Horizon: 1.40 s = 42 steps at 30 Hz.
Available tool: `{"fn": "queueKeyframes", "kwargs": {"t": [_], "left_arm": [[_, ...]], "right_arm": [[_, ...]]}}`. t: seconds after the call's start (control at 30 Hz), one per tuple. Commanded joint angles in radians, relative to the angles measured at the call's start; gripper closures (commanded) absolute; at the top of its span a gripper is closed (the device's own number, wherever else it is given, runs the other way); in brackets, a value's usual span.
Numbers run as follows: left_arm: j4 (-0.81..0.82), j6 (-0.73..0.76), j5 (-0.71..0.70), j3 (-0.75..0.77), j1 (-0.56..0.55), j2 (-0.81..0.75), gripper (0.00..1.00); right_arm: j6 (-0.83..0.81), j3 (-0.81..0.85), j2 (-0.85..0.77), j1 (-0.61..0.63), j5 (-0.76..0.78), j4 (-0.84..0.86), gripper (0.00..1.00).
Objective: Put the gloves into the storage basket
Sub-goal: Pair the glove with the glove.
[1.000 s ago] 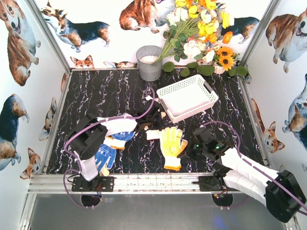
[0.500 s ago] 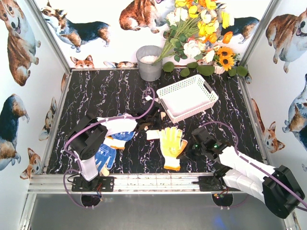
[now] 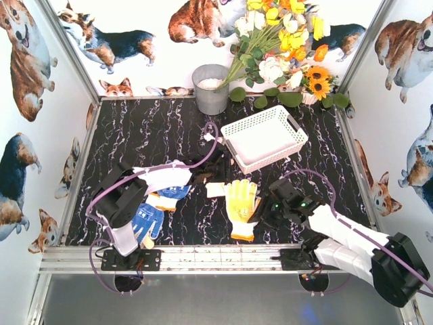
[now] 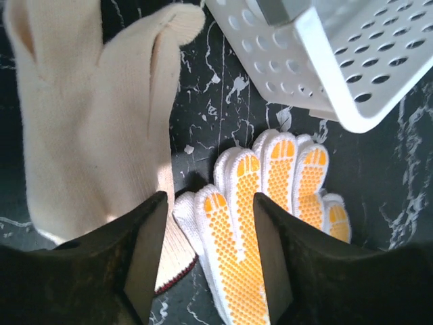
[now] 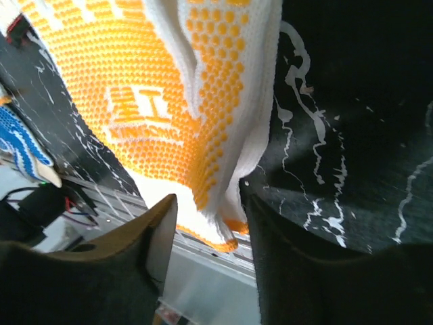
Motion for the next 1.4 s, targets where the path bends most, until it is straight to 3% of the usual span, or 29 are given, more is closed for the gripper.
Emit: {"fn": "queueKeyframes", "kwargs": {"t": [0.0, 0.07, 0.17, 0.27, 0.4, 0.63, 0.9, 1.37], "left_arm": [[-0.049, 0.044, -0.070, 0.045, -0.005, -0.085, 0.45], [-0.076, 0.057, -0.092, 0.055, -0.005, -0.118, 0.38], [-0.107, 0.069, -0.114, 0.051, -0.010, -0.173, 0.37], [-0.121, 0.061, -0.111, 0.031, -0.021, -0.216, 0.37], [-0.113, 0.021, -0.074, -0.008, -0.072, -0.246, 0.42], [-0.013, -0.094, -0.023, -0.089, -0.189, -0.253, 0.62], [0.139, -0.194, 0.077, -0.166, -0.280, -0.204, 0.76], [0.196, -0.199, 0.198, -0.194, -0.303, -0.086, 0.84]], "right_arm": [[-0.097, 0.136, -0.072, 0.005, 0.118, -0.160, 0.47], [-0.129, 0.184, -0.099, 0.005, 0.167, -0.225, 0.40], [-0.180, 0.245, -0.127, -0.010, 0.230, -0.279, 0.33], [-0.244, 0.270, -0.111, -0.088, 0.194, -0.282, 0.31], [-0.304, 0.266, -0.028, -0.191, 0.078, -0.211, 0.35], [-0.291, 0.246, 0.102, -0.207, 0.006, -0.142, 0.43], [-0.230, 0.177, 0.094, -0.207, 0.041, -0.082, 0.53], [-0.150, 0.101, 0.155, -0.207, -0.018, 0.100, 0.60]]}}
